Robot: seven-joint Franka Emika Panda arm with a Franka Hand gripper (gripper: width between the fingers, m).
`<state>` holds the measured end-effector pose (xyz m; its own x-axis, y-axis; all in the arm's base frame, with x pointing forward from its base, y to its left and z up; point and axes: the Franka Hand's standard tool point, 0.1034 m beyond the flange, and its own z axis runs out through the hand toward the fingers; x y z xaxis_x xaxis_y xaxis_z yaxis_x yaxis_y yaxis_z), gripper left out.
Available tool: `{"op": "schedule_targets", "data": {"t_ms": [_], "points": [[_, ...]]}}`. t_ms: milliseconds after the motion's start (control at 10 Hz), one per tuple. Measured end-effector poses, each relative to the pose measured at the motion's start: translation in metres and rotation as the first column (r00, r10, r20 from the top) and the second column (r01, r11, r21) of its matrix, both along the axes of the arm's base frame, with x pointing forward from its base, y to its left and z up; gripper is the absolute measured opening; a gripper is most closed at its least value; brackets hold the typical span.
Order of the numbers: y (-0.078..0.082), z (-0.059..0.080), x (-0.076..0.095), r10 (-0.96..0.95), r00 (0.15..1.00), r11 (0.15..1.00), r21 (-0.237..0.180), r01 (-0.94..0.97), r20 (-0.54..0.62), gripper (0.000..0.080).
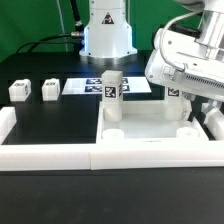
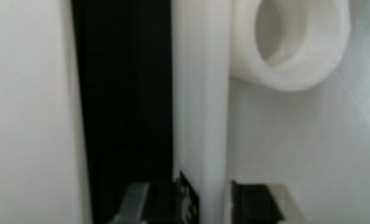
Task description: Assemble square table
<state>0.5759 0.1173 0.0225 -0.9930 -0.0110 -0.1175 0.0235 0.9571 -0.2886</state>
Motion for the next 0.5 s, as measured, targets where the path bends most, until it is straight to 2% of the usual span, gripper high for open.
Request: {"op": "schedule_targets", "data": {"t_ms": [100, 200, 300, 400, 500], "points": [[-0.002, 0.000, 0.000, -0.003, 1.000, 1.000, -0.004, 0.003, -0.002, 0.0274], [-0.008, 0.000, 0.000, -0.011, 1.000, 1.000, -0.012, 0.011, -0.004, 0.0274], [-0.013, 0.002, 0.002, -0.020, 1.000, 1.000, -0.021, 0.020, -0.003, 0.0473], [-0.017, 0.002, 0.002, -0.026, 1.000, 0.999, -0.026, 0.026, -0.002, 0.0587], [-0.019, 0.002, 0.003, -0.029, 1.000, 0.999, -0.027, 0.029, -0.001, 0.0587]]}}
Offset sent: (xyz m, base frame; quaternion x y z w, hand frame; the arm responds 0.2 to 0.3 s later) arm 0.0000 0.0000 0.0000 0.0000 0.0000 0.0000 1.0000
